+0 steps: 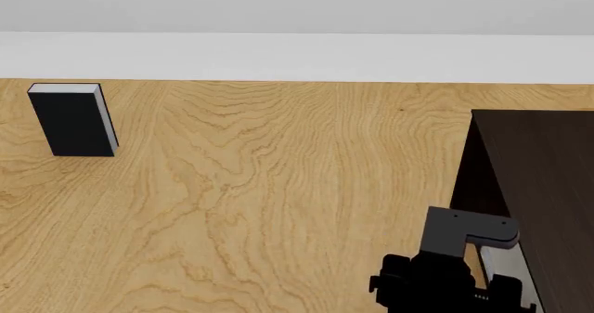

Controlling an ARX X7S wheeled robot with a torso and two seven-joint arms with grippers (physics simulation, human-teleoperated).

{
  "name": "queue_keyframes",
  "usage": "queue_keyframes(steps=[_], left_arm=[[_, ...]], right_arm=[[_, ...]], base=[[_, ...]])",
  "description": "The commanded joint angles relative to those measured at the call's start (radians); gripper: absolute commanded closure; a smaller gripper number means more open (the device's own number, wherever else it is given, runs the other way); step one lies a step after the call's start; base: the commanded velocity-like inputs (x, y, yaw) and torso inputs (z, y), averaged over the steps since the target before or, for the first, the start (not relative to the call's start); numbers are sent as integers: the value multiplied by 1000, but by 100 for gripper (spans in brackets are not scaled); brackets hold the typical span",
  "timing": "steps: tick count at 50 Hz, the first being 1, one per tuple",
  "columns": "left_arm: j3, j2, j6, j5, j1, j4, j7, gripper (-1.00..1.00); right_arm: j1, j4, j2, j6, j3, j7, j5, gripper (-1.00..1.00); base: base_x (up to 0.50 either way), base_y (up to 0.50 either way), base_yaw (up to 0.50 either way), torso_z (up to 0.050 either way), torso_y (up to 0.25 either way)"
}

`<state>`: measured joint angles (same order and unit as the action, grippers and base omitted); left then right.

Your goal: Pick up the book on the right and place it on the cabinet shelf.

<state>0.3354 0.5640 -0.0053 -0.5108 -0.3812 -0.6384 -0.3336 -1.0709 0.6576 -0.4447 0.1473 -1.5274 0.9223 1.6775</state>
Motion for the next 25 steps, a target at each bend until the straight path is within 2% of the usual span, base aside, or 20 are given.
queue_keyframes(steps=[1, 7, 25], left_arm=[[1, 3, 11, 5, -13, -7, -4, -100], [3, 6, 12, 6, -14, -11, -4, -100], [12, 8, 4, 14, -14, -20, -15, -100]], right_arm=[[36, 22, -64, 29, 38, 69, -38, -100], [34, 2, -68, 27, 40, 65, -41, -100], [29, -252, -111, -5, 48, 44, -74, -100]], base=[[0, -4, -11, 0, 0], [-3, -2, -11, 0, 0], [-1, 0, -5, 0, 1]])
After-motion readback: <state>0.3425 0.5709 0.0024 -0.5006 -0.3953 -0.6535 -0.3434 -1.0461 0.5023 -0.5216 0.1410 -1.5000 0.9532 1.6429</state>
